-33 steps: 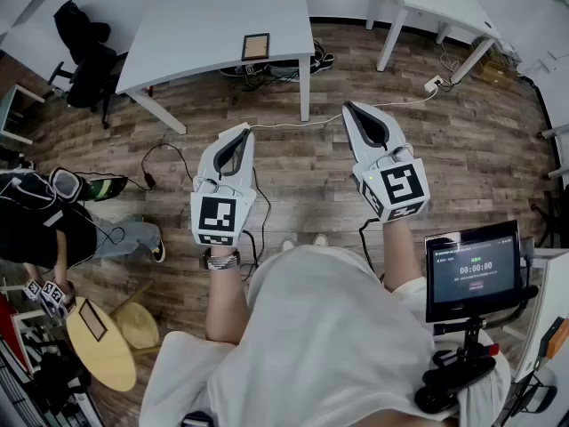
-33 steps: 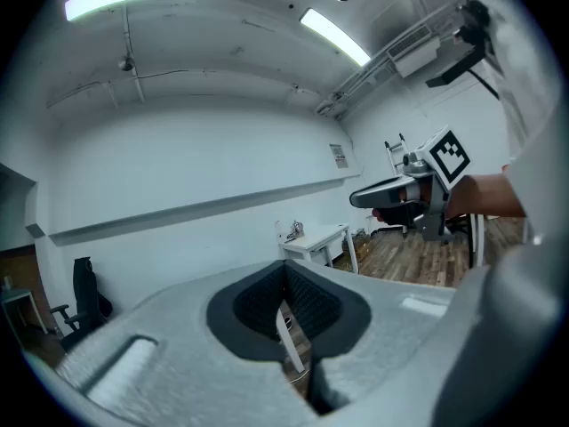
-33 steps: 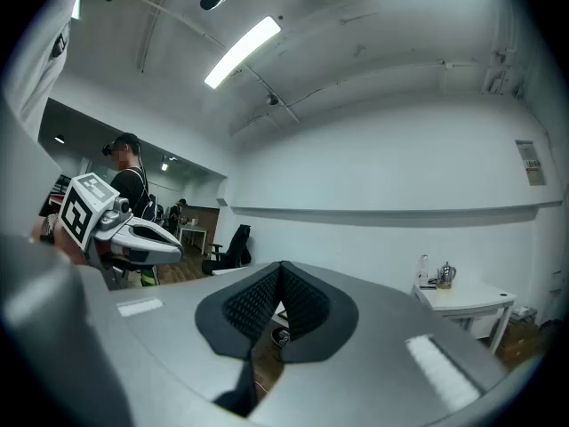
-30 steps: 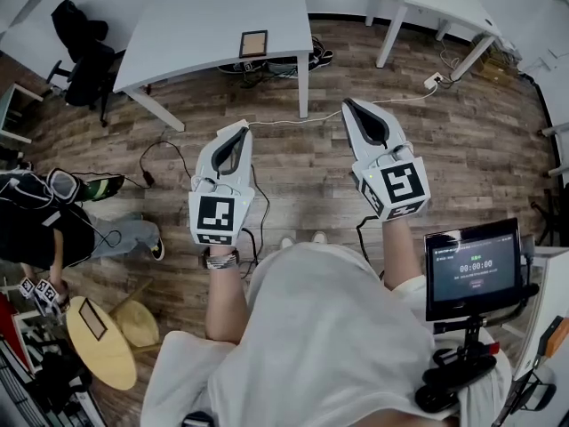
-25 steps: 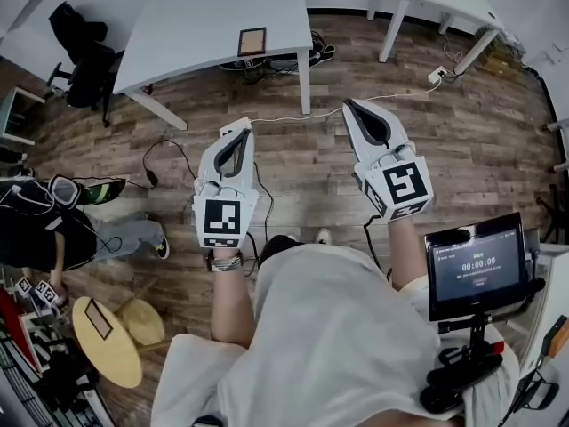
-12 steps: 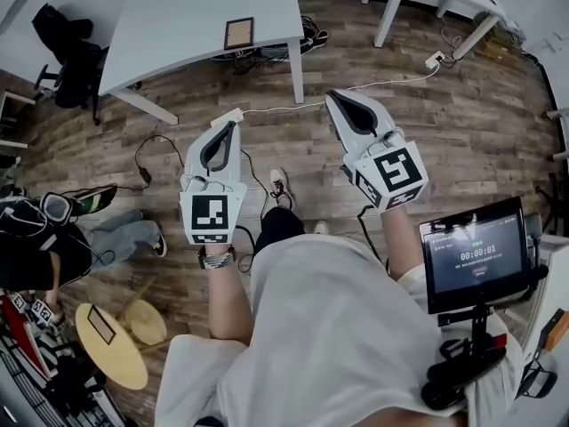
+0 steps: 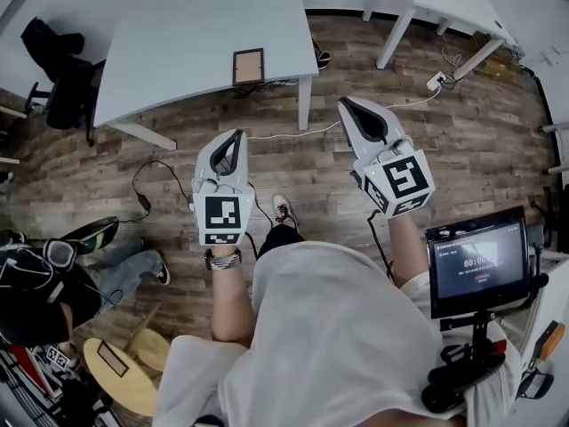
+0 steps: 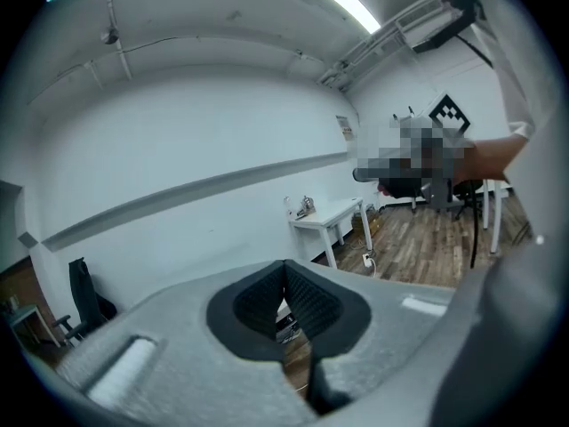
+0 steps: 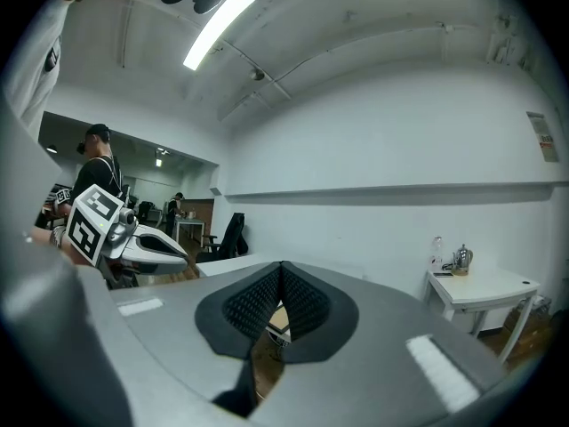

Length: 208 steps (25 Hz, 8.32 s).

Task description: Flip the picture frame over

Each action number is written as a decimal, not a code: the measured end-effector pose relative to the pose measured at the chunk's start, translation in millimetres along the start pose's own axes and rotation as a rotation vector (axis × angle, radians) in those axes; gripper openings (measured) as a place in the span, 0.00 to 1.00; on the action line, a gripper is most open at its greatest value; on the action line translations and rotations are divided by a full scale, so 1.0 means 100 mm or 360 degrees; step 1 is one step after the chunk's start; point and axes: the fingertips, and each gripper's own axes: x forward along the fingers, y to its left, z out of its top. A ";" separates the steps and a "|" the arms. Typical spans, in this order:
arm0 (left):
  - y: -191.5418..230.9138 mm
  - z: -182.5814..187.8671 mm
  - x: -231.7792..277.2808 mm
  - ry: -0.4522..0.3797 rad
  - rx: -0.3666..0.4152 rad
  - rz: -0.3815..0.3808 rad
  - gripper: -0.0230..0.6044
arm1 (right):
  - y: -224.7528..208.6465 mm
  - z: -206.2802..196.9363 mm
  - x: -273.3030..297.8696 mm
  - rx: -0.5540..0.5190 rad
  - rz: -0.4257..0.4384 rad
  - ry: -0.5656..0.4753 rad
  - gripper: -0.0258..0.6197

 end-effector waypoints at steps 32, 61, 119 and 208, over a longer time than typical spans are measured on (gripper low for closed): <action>0.65 -2.19 2.52 0.0617 0.0694 -0.0428 0.32 | -0.59 -1.86 2.00 0.0267 -0.0196 0.0509 0.04; 0.45 -2.86 3.39 0.0641 0.1268 -0.0310 0.25 | -0.45 -2.84 2.64 0.0388 -0.0003 0.0669 0.04; 1.25 -1.75 4.49 0.0845 -0.0101 -0.1347 0.18 | -1.54 -2.26 3.57 0.0377 -0.0068 0.0646 0.04; 2.23 0.88 2.00 -0.0328 -0.0148 -0.0150 0.04 | -0.86 0.83 2.74 -0.0101 -0.0119 -0.0099 0.04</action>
